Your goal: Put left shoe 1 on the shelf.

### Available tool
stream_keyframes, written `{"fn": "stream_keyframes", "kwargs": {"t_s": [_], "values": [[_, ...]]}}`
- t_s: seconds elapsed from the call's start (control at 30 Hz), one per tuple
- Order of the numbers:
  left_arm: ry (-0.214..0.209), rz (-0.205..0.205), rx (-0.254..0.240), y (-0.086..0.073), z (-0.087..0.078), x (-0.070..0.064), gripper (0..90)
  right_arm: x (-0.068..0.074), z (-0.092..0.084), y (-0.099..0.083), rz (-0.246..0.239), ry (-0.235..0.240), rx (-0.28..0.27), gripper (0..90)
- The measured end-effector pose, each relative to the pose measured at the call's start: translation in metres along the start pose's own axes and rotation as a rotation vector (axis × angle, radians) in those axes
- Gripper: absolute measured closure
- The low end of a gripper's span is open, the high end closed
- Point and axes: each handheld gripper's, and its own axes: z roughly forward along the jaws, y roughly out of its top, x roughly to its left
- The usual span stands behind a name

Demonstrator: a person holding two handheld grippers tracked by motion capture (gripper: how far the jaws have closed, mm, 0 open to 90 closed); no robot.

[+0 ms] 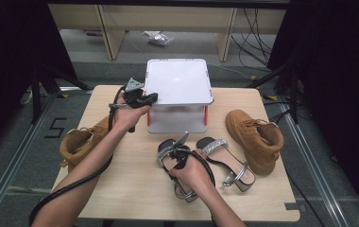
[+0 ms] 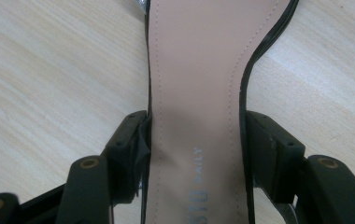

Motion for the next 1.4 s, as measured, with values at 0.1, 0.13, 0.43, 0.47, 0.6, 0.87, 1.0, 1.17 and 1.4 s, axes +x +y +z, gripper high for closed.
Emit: {"fn": "stream_keyframes", "kwargs": {"t_s": [0.1,0.13,0.43,0.47,0.6,0.87,1.0,1.17,1.4], "values": [[0.001,0.003,0.006,0.001,0.0,0.0,87.6,0.006,0.011,0.002,-0.072,-0.036,0.032,38.0],[0.001,0.0,0.009,0.001,0.0,0.0,87.6,0.007,0.015,0.003,-0.084,-0.044,0.039,36.9],[-0.002,-0.011,0.004,0.001,0.001,0.001,88.1,0.009,0.023,0.009,-0.121,-0.075,0.078,40.5],[-0.005,-0.016,0.0,0.0,0.001,0.001,88.5,0.009,0.022,0.009,-0.112,-0.073,0.083,40.6],[-0.004,-0.022,0.005,0.0,0.0,0.002,89.1,0.001,0.021,0.006,-0.118,-0.03,0.032,42.4],[-0.008,-0.031,0.006,0.0,0.001,0.002,89.3,-0.005,0.013,0.006,-0.063,0.012,-0.01,43.3],[-0.009,-0.026,0.007,0.001,0.001,0.003,89.3,-0.007,0.008,0.01,-0.058,0.021,-0.042,43.4],[-0.009,-0.026,0.009,0.001,0.001,0.002,89.4,-0.008,-0.005,0.02,-0.057,0.021,-0.096,43.4],[-0.011,-0.03,0.015,0.002,0.001,0.002,89.4,-0.01,-0.016,0.035,-0.031,0.018,-0.133,43.4]]}}
